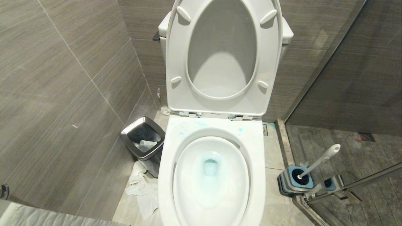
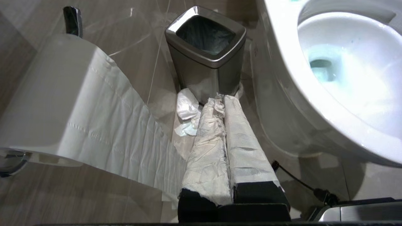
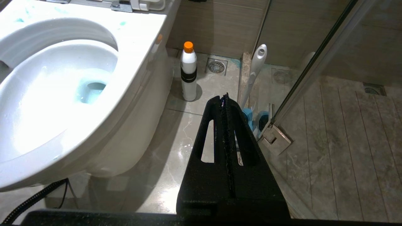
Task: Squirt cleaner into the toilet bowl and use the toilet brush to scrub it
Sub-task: Flush the toilet
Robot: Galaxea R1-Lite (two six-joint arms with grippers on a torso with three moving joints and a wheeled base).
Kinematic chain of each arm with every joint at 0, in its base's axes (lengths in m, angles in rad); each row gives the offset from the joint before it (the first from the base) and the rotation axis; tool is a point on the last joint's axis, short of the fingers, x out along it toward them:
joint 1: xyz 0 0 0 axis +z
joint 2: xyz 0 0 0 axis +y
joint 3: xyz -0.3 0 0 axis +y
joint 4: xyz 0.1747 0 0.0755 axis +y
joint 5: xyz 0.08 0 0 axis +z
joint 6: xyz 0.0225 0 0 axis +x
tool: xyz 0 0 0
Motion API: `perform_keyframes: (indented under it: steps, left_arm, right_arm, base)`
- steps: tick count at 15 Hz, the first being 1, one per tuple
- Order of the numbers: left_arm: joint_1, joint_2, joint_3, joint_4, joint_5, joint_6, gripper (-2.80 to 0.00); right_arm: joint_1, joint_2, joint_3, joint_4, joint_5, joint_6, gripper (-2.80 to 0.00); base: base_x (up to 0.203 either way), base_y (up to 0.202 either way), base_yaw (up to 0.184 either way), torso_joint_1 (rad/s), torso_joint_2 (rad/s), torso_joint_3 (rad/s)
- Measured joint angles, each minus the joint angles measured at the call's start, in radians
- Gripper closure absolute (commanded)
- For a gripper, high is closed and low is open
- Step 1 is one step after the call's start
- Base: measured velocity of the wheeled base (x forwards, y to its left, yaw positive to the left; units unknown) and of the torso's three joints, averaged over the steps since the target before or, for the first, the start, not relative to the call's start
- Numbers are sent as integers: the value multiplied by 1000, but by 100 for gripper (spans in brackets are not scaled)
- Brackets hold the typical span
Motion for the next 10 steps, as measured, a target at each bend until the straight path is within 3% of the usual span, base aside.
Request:
perform_keyframes:
  steps: [4, 10]
  left_arm:
    - [0, 0, -24, -1, -16, 6, 0]
    - [0, 182, -480, 76, -120, 32, 0]
  right_arm:
    - [0, 0, 0, 0, 0, 0, 0]
    - [0, 0, 0, 0, 0, 0, 0]
  base:
    - [0, 0, 0, 0, 0, 0]
    - [0, 0, 0, 0, 0, 0]
